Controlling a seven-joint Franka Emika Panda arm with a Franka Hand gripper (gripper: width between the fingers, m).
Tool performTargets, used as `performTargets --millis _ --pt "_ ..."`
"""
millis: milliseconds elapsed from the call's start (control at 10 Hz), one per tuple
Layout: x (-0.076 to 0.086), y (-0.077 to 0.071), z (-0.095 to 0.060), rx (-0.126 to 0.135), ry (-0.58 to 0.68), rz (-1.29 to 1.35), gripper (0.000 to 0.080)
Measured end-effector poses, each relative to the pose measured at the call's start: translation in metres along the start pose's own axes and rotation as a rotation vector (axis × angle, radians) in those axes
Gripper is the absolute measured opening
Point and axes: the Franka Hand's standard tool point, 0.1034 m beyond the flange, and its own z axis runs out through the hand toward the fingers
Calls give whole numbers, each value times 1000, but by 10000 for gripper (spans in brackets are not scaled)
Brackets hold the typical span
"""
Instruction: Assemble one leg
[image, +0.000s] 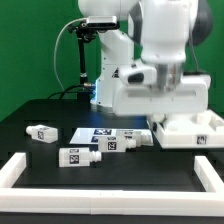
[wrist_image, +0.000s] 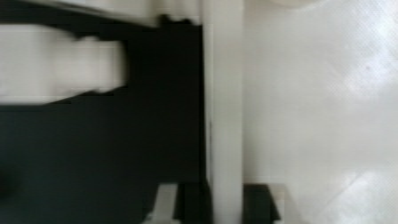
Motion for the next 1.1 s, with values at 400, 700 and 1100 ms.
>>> performTargets --millis 400,700,1100 --pt "5 40 -37 24 7 23 54" --pt "8 44 -33 28 -1 14 54" --pt "53 102 -33 111 0 -25 54"
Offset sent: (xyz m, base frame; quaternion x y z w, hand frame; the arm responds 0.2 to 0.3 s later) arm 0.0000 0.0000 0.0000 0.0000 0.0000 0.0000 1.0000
